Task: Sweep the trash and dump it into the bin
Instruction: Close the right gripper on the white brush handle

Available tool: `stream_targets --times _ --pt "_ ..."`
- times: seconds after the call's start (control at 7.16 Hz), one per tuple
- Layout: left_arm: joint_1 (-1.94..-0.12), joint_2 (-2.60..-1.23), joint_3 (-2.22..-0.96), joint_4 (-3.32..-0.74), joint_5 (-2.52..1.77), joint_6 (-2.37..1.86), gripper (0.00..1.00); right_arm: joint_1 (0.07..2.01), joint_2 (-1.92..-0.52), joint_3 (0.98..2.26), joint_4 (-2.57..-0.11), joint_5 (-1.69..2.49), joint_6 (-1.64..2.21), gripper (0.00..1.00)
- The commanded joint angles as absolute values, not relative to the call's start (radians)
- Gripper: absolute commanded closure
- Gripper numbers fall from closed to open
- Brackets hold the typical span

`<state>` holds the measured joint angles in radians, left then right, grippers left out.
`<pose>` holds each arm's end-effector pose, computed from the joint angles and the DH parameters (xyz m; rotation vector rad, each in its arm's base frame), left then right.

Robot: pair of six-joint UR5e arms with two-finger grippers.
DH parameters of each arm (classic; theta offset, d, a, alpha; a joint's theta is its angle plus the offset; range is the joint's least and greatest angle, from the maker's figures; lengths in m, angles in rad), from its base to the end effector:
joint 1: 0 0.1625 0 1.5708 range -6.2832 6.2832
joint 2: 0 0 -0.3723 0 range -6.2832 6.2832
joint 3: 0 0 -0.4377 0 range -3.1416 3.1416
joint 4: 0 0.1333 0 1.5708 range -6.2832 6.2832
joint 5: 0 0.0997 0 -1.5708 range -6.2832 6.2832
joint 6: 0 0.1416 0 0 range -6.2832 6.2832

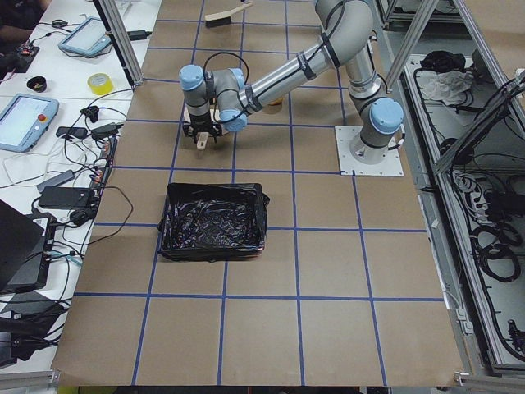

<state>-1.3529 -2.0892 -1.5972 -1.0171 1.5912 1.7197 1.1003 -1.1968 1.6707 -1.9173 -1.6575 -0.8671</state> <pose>0.0153 -0.6724 0.1184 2.1305 2.2830 0.0184 -0.1670 -0.5954 0.1567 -0.6234 3.0585 0.2402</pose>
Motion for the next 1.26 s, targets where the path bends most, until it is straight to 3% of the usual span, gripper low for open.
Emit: stream_targets --times 0.0,0.28,0.56,0.7,0.84,0.98,1.12 --pt "-1.353 -2.082 -1.597 -1.022 1.591 1.712 0.18 1.088 -1.203 1.736 -1.919 -1.689 -0.884 0.10" --pt "-1.353 -2.083 -1.604 -1.023 1.586 1.718 0.24 1.088 -1.206 1.772 -1.954 -1.703 -0.902 0.10" --pt "-1.353 -2.077 -1.609 -1.023 1.585 1.718 0.67 1.088 -1.213 1.796 -2.035 -1.698 -0.940 0.11" --pt "-1.353 -2.075 -1.609 -1.023 1.572 1.717 0.78 1.088 -1.213 1.815 -2.057 -1.700 -0.949 0.17" --pt "-1.353 -2.069 -1.609 -1.025 1.559 1.717 0.80 1.088 -1.213 1.818 -2.075 -1.700 -0.948 0.22" --pt "-1.353 -2.069 -1.609 -1.025 1.559 1.715 0.81 1.088 -1.213 1.816 -2.079 -1.698 -0.946 0.33" --pt "-1.353 -2.069 -1.609 -1.026 1.559 1.713 0.84 1.089 -1.216 1.809 -2.088 -1.695 -0.936 0.33"
